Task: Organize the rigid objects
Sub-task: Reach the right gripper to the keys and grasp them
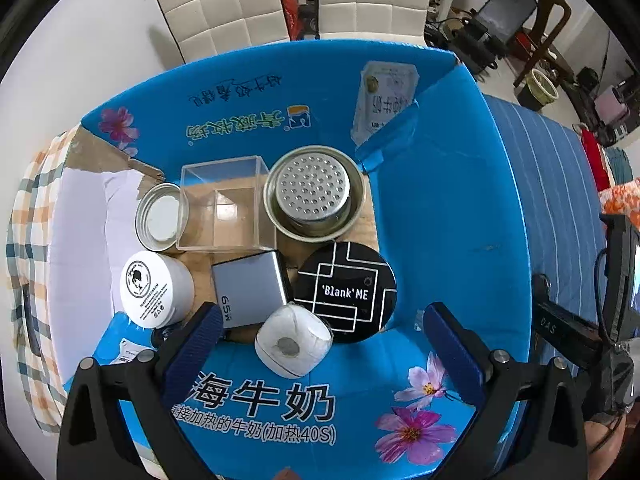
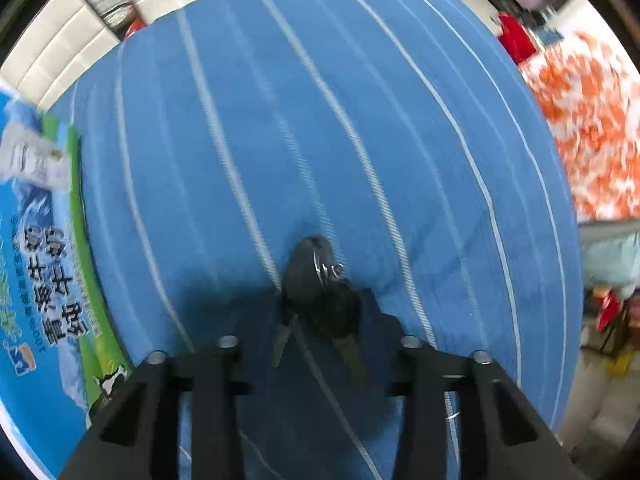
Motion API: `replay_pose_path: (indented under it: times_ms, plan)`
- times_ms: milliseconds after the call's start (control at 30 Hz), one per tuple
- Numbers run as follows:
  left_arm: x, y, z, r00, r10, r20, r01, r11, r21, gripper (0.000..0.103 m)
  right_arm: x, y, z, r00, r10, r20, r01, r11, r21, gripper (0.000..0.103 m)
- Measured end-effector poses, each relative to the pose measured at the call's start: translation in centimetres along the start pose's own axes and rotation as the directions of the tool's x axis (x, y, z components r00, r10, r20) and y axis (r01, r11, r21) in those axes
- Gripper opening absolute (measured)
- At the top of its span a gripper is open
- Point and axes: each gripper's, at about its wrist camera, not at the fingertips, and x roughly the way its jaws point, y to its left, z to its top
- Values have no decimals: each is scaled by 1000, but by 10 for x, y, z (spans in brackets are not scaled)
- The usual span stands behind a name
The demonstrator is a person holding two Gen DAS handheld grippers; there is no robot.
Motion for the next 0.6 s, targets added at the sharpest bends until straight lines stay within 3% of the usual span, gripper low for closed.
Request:
replay_pose_path:
  times_ms: [100,233,600]
  plan:
    - [-3,-2,-3,1000,-4,-1,4,1000,14,103,-3,2,-3,1000,-1,18,1,1000,5,36]
    - [-13,-3,-8,1000,-9,14,8,1000,29,103,-20,3,-14,998,3,68,-3,1000,-5,13]
    - [-39,-2,-17,998,-22,57,19,999,47,103,-92,8,-40,984,53,169,-47,998,-45,11]
